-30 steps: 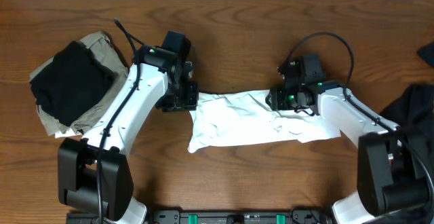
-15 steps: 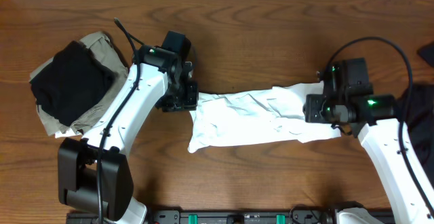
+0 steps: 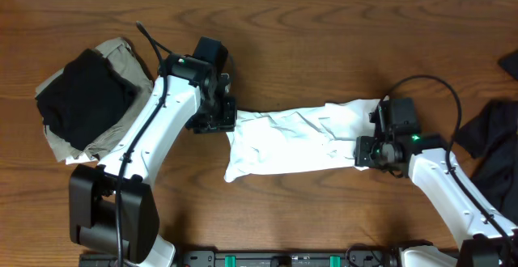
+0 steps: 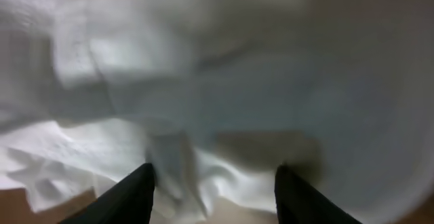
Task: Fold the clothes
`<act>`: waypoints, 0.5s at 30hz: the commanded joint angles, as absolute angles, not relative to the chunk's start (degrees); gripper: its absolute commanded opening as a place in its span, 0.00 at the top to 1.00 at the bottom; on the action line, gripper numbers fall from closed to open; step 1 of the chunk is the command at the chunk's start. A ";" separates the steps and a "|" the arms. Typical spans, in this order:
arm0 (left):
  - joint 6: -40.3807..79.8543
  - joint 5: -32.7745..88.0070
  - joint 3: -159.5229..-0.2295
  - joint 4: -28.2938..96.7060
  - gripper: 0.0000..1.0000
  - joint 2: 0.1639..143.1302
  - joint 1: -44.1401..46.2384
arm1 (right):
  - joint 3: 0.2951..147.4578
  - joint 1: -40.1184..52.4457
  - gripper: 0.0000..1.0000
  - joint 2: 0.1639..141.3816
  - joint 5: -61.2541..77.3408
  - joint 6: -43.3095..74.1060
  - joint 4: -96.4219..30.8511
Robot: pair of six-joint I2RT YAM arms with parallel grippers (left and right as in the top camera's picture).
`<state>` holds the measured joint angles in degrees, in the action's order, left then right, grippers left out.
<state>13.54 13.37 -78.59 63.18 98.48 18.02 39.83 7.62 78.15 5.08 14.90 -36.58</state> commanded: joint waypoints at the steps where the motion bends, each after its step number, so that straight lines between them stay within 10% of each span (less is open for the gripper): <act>1: 13.61 13.50 -79.35 63.53 0.56 98.26 17.76 | 38.70 8.34 0.45 78.76 12.03 15.14 -33.89; 15: 13.61 13.50 -79.35 63.53 0.56 98.26 17.76 | 36.58 12.67 0.44 83.42 23.24 14.11 -28.03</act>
